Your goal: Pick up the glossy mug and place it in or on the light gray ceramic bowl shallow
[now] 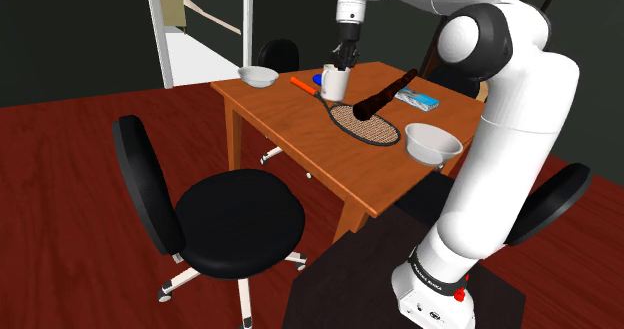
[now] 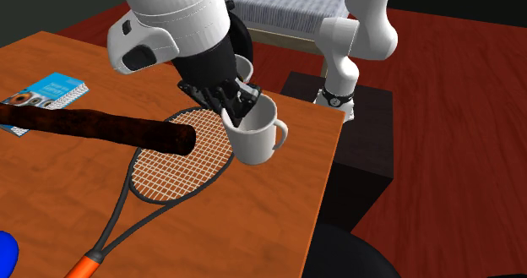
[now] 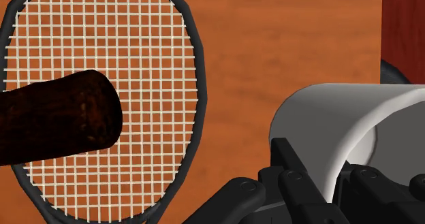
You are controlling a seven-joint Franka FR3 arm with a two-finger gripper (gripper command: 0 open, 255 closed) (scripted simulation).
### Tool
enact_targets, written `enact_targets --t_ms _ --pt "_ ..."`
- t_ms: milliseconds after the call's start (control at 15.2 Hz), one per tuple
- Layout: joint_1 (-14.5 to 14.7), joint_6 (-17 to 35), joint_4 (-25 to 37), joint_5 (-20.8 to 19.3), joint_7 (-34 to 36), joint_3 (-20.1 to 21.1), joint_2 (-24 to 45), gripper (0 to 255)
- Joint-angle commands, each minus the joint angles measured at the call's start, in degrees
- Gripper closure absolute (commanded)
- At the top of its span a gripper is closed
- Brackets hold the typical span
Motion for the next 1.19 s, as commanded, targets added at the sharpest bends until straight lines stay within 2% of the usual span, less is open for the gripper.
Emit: enact_targets --t_ms 0,528,1122 --pt "-0.31 0.06 -1.72 -0.61 -0.76 -0.38 -1.71 255" --pt "-3.57 2.2 -14.05 -5.46 -7.53 -3.8 -12.54 255" --pt "-8.21 2.65 -21.57 -11.13 -16.47 -8.71 -20.89 255"
